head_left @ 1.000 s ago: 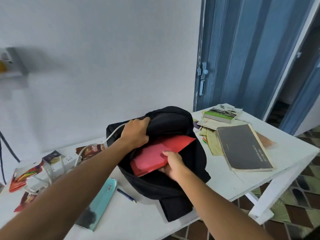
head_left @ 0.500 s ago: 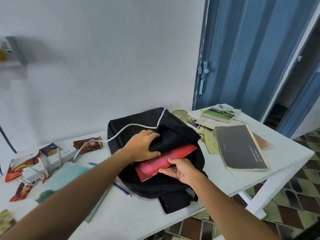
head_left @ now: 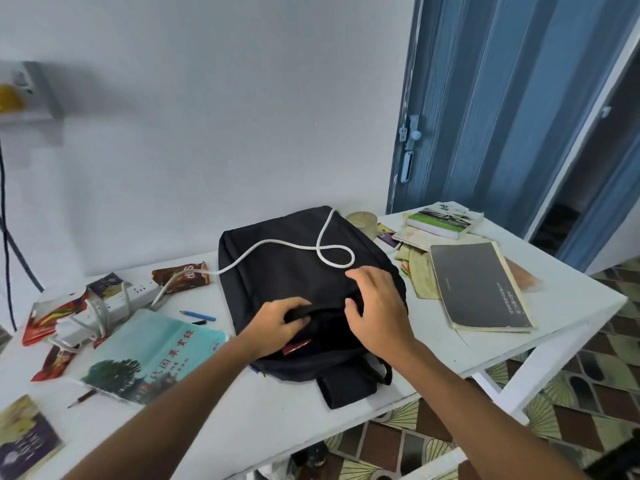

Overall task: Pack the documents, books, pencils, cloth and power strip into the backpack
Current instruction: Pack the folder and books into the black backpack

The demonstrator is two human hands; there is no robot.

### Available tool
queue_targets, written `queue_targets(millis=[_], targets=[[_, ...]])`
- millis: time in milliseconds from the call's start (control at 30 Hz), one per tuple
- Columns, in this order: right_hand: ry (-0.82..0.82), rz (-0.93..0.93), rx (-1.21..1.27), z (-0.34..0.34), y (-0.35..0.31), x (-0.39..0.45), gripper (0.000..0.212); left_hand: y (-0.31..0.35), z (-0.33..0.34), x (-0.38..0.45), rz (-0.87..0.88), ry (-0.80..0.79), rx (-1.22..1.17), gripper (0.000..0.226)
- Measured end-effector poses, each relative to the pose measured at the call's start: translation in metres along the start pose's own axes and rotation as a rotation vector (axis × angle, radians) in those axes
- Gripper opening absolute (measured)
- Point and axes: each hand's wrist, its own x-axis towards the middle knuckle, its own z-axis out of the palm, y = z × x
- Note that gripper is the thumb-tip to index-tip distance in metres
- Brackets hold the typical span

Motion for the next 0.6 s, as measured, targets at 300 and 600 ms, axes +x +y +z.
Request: queue_targets(millis=[300, 600], targets=[[-0.401, -0.027, -0.049, 0.04, 0.041, -0.043, 0.06, 0.0, 0.021, -0.009, -0.206, -0.113, -0.129, 0.031], [-0.563, 0.022, 0.125, 0.02, 0.05, -0.012, 0.036, 0.063, 0.011, 0.048, -0.346, -0.62, 0.66, 0.044]])
